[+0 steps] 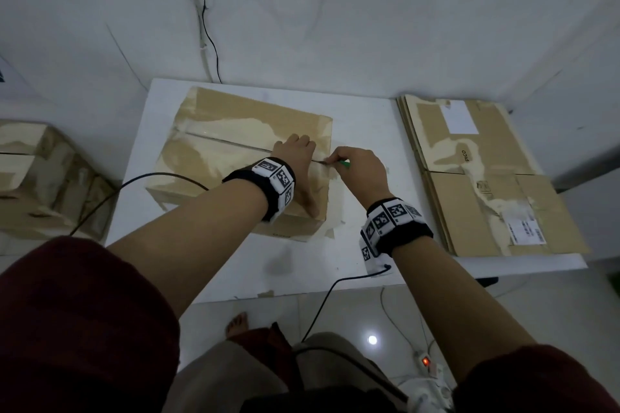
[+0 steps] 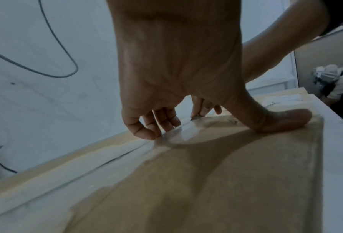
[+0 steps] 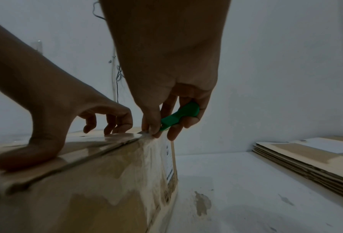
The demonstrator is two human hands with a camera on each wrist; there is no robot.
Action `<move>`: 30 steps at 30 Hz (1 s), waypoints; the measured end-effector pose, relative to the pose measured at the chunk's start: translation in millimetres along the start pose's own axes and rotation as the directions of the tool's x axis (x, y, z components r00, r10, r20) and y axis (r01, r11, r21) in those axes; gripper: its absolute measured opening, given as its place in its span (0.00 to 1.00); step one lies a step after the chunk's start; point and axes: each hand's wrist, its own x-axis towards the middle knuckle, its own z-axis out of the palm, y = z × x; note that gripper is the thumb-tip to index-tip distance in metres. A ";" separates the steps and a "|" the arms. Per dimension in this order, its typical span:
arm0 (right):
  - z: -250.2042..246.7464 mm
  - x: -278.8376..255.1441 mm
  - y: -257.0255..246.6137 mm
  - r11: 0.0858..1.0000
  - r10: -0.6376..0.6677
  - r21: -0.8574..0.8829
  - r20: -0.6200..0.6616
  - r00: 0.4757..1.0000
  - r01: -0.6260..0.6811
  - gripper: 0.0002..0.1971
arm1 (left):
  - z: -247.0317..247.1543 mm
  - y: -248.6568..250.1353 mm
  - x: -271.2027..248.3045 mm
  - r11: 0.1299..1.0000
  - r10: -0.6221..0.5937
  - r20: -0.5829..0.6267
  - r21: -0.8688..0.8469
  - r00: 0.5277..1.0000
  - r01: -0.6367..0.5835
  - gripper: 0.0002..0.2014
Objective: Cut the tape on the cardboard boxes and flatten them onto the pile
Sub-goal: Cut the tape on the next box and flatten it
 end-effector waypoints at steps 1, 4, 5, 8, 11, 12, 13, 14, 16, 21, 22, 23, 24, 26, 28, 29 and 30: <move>-0.4 0.9 -1.1 1.000 -0.010 0.006 0.012 1.000 0.010 0.10 | -0.1 1.0 -0.9 1.000 -0.012 0.006 -0.011 1.000 0.012 0.57; -0.4 3.4 -4.4 0.999 -0.036 0.020 0.041 0.999 0.035 0.11 | 1.6 1.3 -5.0 0.998 -0.040 0.001 -0.041 0.999 0.040 0.55; -0.4 4.1 -4.9 0.999 -0.042 0.020 0.053 0.998 0.041 0.11 | 2.3 1.5 -7.3 0.998 -0.046 -0.002 -0.044 0.999 0.046 0.54; -3.8 9.8 -3.9 0.999 -0.043 0.017 0.086 0.995 0.042 0.14 | 2.1 4.3 -11.7 0.998 -0.063 0.002 -0.021 0.998 0.063 0.54; -10.3 8.2 -6.6 0.999 -0.044 0.025 0.124 0.991 0.041 0.15 | 3.0 9.1 -15.0 0.996 -0.083 0.008 0.023 0.997 0.083 0.56; -12.6 5.7 -7.9 0.999 -0.052 0.020 0.128 0.990 0.049 0.14 | 4.0 10.4 -16.3 0.996 -0.089 0.006 0.030 0.996 0.089 0.57; -15.2 2.8 -8.7 0.998 -0.061 0.013 0.125 0.990 0.060 0.14 | 5.1 11.7 -17.5 0.995 -0.094 0.002 0.032 0.996 0.094 0.57; -17.4 0.1 -9.1 0.997 -0.077 -0.001 0.119 0.990 0.077 0.14 | 5.9 12.7 -18.7 0.995 -0.094 0.002 0.032 0.996 0.094 0.57; -20.0 -4.6 -8.9 0.988 -0.134 -0.067 0.113 0.984 0.142 0.14 | 6.5 14.7 -20.7 0.996 -0.087 0.005 0.034 0.996 0.087 0.57; -19.9 -21.0 -12.3 0.806 -0.412 -0.469 -0.009 0.911 0.360 0.18 | 5.8 20.7 -23.9 0.998 -0.069 -0.007 0.005 0.998 0.069 0.52; -22.4 -25.6 -11.6 0.811 -0.409 -0.489 -0.081 0.909 0.321 0.19 | 6.3 20.5 -24.6 0.998 -0.068 -0.012 -0.008 0.998 0.068 0.51; -25.2 -28.1 -8.0 0.841 -0.380 -0.472 -0.168 0.910 0.264 0.19 | 6.7 19.7 -25.1 0.997 -0.070 -0.017 -0.022 0.997 0.069 0.51; -27.6 -28.2 -2.8 0.887 -0.329 -0.410 -0.242 0.913 0.211 0.18 | 6.8 18.6 -25.4 0.997 -0.070 -0.020 -0.031 0.997 0.069 0.50; -31.5 -26.6 3.0 0.976 -0.177 -0.165 -0.231 0.957 0.141 0.16 | 7.1 18.0 -26.5 0.997 -0.062 -0.023 -0.040 0.998 0.061 0.50; -32.6 -24.6 1.8 0.992 -0.066 0.102 -0.125 0.990 0.079 0.14 | 7.5 19.2 -28.6 0.998 -0.056 -0.030 -0.030 0.998 0.055 0.50; -31.9 -24.1 -1.1 0.983 -0.056 0.168 -0.090 0.994 0.070 0.13 | 7.9 20.2 -30.0 0.998 -0.054 -0.036 -0.026 0.998 0.053 0.49; -29.7 -23.7 -3.7 0.979 -0.064 0.188 -0.058 0.996 0.074 0.12 | 8.4 21.2 -31.4 0.998 -0.054 -0.041 -0.029 0.998 0.053 0.49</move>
